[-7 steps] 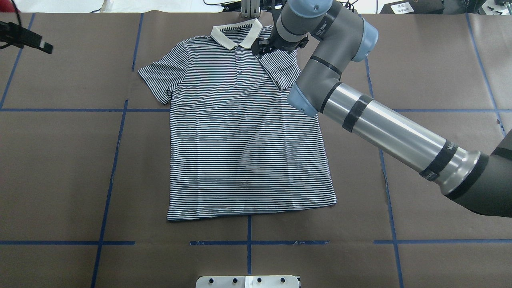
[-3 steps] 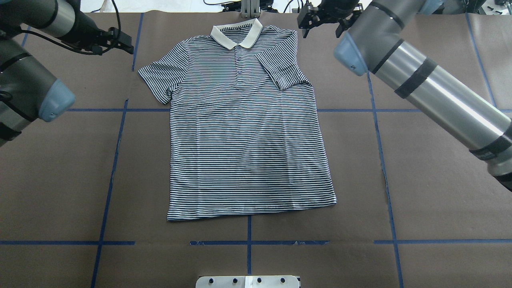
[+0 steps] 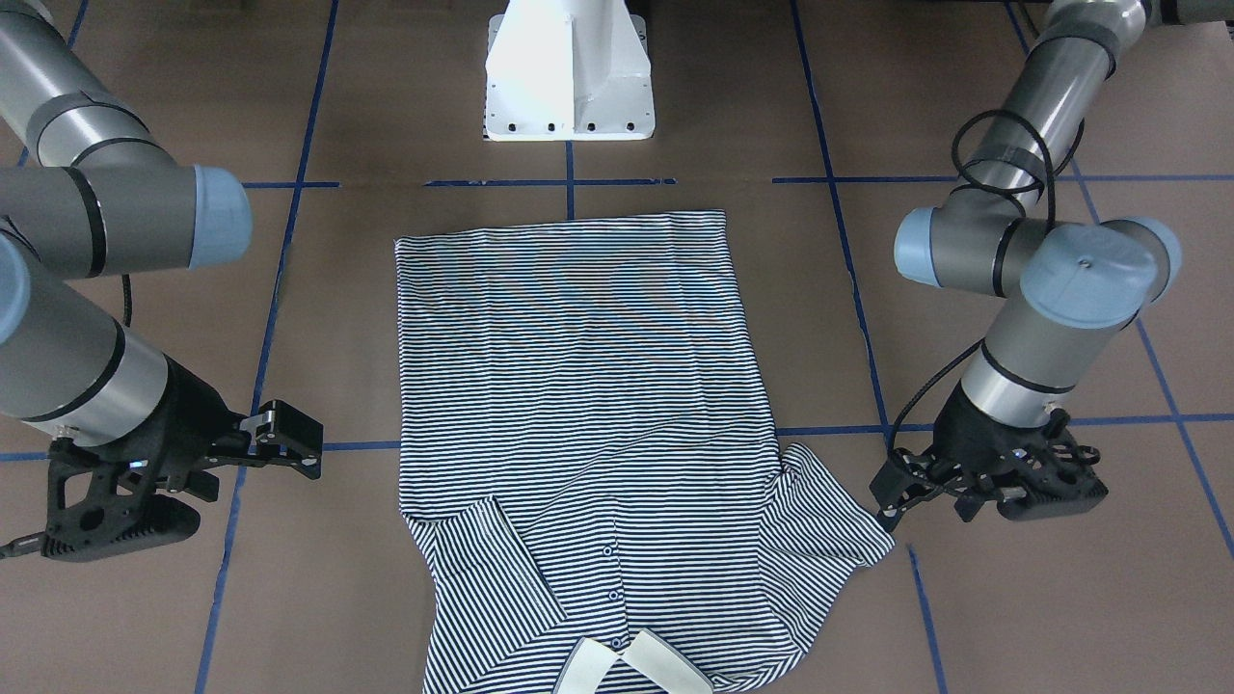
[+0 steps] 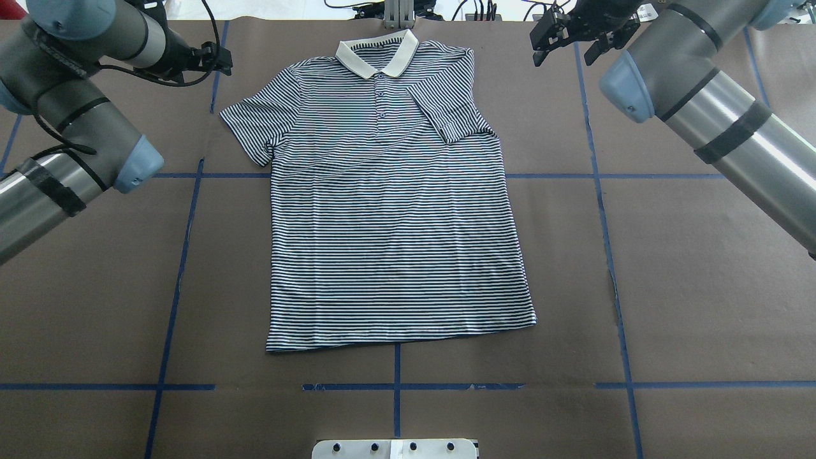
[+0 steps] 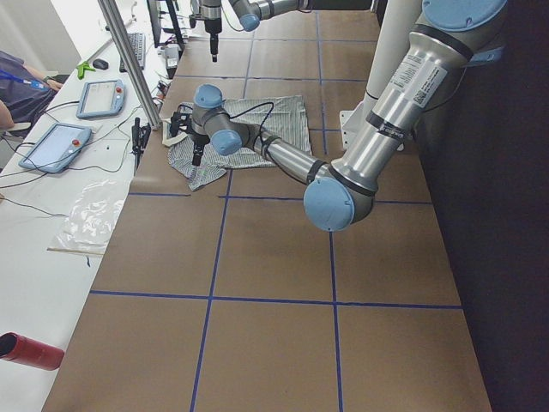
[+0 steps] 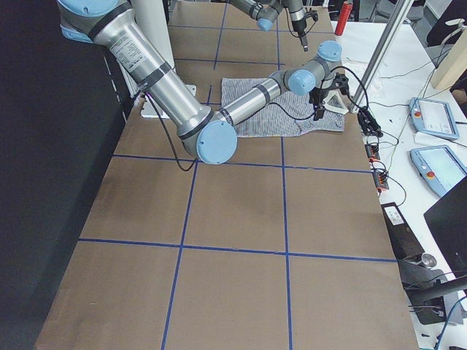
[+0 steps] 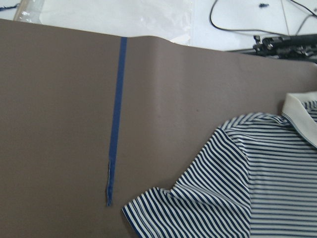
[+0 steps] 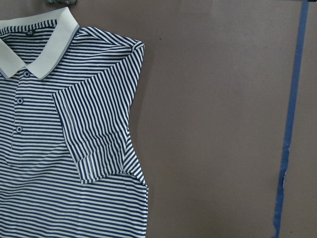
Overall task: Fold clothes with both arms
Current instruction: 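Release the sleeve and raise the right gripper while the left arm approaches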
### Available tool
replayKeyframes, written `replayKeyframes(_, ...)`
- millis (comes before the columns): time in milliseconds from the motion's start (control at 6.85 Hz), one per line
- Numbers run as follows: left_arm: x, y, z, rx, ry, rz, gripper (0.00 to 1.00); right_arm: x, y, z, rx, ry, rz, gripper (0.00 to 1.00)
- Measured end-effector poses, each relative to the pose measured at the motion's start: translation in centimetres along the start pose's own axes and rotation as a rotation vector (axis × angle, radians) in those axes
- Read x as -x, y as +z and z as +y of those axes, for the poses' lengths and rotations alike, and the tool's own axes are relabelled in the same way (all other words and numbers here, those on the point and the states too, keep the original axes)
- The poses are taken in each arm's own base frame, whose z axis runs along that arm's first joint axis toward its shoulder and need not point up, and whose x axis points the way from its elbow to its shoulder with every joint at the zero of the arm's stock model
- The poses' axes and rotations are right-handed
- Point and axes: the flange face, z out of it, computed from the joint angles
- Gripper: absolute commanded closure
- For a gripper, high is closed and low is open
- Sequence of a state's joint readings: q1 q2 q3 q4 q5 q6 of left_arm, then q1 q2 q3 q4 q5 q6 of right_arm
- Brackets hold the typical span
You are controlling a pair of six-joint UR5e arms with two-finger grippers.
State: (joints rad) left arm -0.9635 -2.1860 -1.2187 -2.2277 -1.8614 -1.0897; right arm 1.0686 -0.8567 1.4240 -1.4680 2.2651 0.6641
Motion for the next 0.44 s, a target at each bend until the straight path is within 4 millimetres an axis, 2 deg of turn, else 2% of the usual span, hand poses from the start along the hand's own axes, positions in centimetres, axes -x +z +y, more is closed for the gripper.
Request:
replayKeyframes(292, -1.0, 5.3, 3.5, -0.068, -0.004, -0.089, 0.02, -0.4, -0.4, 0.8, 0.014, -0.012, 0.027, 0.00)
replayKeyframes(438, -1.4, 6.9, 4.4, -0.086, -0.005, -0.112, 0.07, -0.5, -0.6, 1.2, 0.030, -0.048, 0.036, 0.00)
